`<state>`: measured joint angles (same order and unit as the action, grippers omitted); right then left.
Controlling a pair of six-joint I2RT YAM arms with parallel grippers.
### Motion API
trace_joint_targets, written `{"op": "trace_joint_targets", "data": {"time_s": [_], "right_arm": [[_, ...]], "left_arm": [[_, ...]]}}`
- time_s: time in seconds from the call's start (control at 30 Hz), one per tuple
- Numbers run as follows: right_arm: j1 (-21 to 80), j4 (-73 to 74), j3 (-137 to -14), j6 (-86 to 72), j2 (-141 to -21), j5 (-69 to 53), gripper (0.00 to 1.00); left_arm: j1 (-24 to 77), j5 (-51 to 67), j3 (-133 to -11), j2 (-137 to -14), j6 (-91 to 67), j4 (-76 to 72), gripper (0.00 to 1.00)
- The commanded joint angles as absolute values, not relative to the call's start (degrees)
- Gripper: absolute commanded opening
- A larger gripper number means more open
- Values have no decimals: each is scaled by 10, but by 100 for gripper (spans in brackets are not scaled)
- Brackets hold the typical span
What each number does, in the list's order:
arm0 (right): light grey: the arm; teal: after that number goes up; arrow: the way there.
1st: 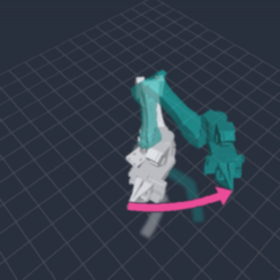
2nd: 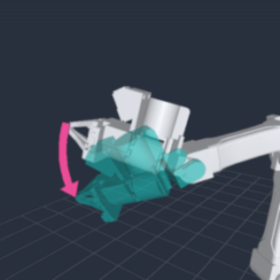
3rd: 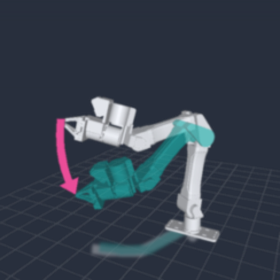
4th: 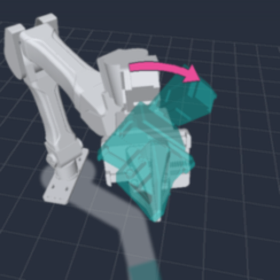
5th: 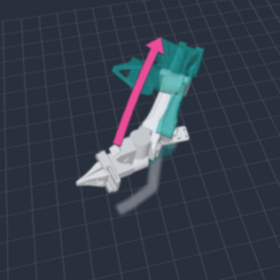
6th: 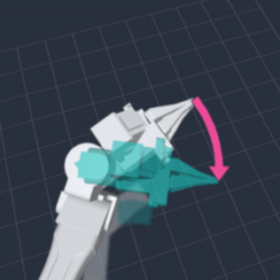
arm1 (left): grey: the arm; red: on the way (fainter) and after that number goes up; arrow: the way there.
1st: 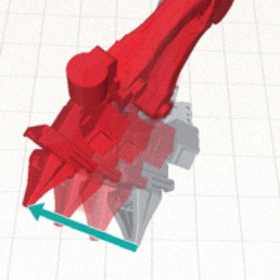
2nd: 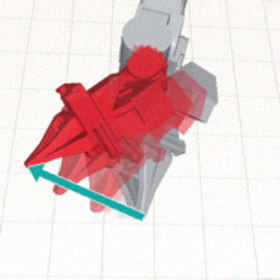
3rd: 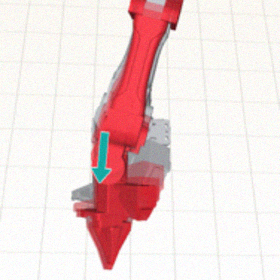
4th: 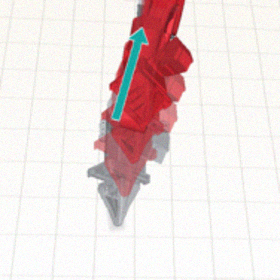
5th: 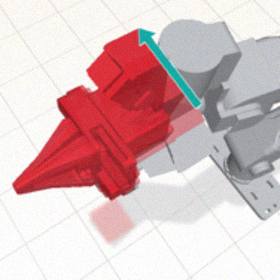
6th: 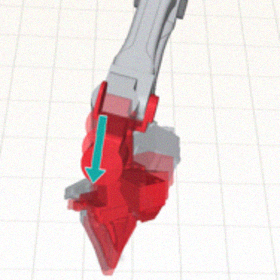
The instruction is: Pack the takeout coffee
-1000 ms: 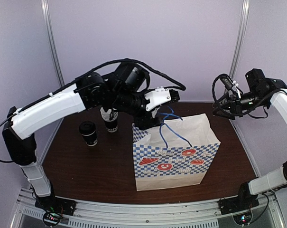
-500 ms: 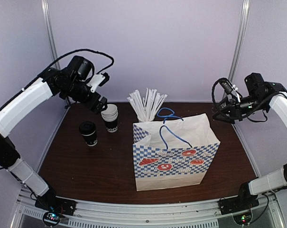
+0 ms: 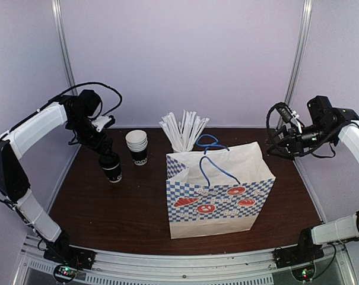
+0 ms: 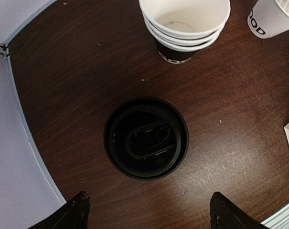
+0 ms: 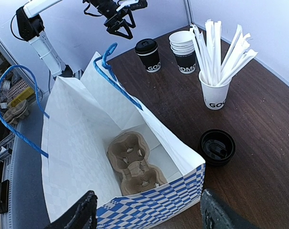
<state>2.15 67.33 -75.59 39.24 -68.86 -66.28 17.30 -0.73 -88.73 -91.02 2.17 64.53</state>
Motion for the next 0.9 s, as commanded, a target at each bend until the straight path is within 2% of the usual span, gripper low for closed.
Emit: {"op": "trace_joint_targets", "data": {"time_s": [0.0, 0.13, 0.43, 0.77, 0.87], "right_arm": [[19, 663, -749, 398, -676, -685, 73], [19, 662, -745, 398, -672, -691, 73], [19, 657, -740, 395, -669, -693, 73], [18, 649, -734, 389, -670, -694, 73], [19, 649, -733, 388, -670, -692, 73]], "left_arm": [[171, 15, -905, -960, 52, 660, 89], [171, -37, -924, -998, 44, 668, 91], [171, -58, -926, -1026, 42, 644, 93], [171, -14, -943, -1057, 38, 629, 79], [171, -4, -949, -1065, 31, 632, 77]]}}
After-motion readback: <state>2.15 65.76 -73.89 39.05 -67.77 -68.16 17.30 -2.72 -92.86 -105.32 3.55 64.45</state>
